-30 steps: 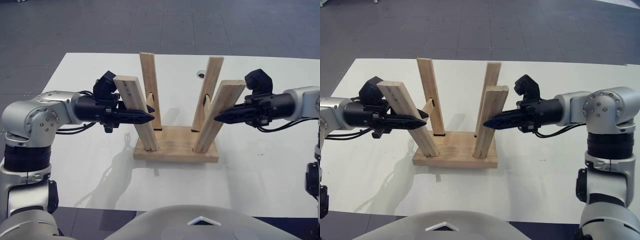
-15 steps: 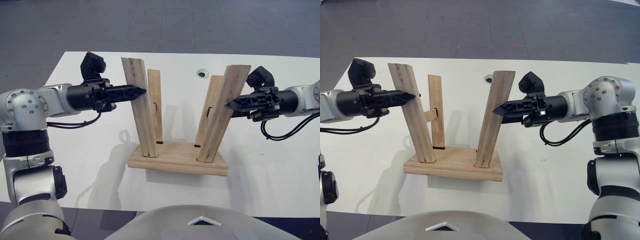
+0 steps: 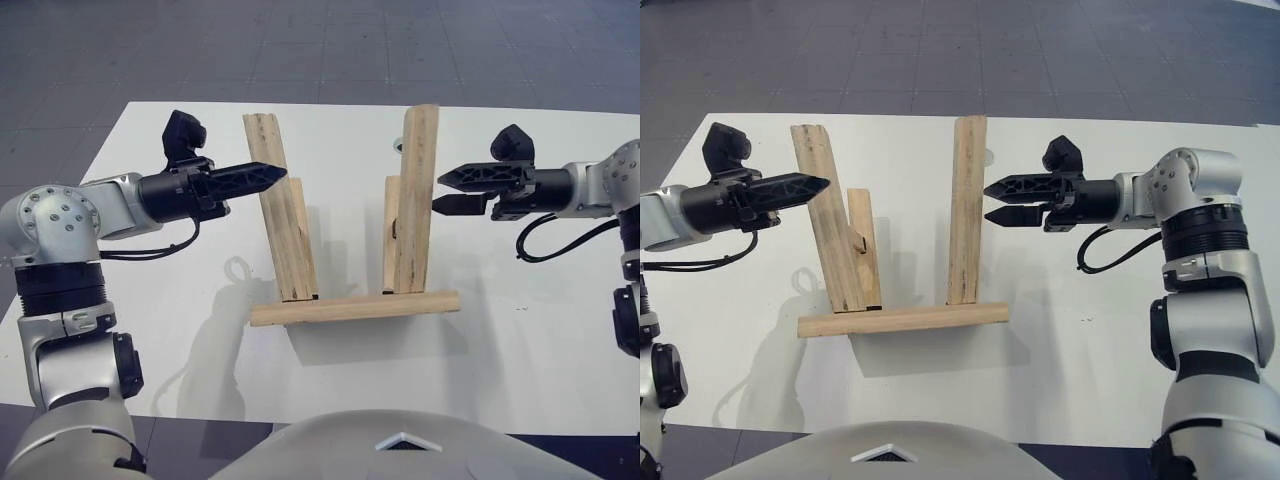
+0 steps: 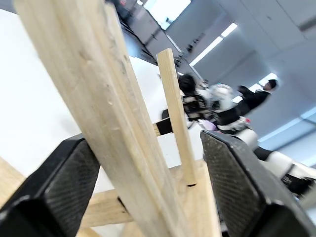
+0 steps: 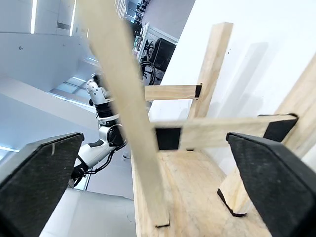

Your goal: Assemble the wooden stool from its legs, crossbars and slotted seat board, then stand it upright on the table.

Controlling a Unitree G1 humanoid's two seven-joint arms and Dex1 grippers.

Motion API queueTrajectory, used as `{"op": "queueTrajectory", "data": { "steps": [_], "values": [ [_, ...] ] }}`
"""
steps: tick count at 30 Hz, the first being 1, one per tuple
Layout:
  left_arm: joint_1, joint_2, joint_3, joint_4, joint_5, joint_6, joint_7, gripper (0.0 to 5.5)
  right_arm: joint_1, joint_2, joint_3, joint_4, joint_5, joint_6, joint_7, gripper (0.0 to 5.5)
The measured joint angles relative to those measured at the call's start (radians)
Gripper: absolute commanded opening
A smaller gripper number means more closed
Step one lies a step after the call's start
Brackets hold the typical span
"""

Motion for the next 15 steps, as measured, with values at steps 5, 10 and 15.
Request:
{"op": "queueTrajectory", "data": {
  "steps": [5, 10, 15],
  "values": [
    [-0.031, 0.022, -0.016, 0.225, 0.149, -0.167, -0.059, 3.45, 0.033, 0.0, -0.008, -0.046, -0.04, -0.035, 0.017, 5.48],
    [-0.085, 0.058, 0.002, 0.407, 0.242, -0.306, -0.12, 3.45, 0.069, 0.002, -0.033, -0.086, -0.099, -0.154, 0.019, 5.48],
    [-0.092, 0.185, 0.094, 0.468, 0.259, -0.327, -0.218, 3.45, 0.138, -0.039, -0.046, -0.097, -0.205, -0.373, 0.069, 5.48]
  ]
}}
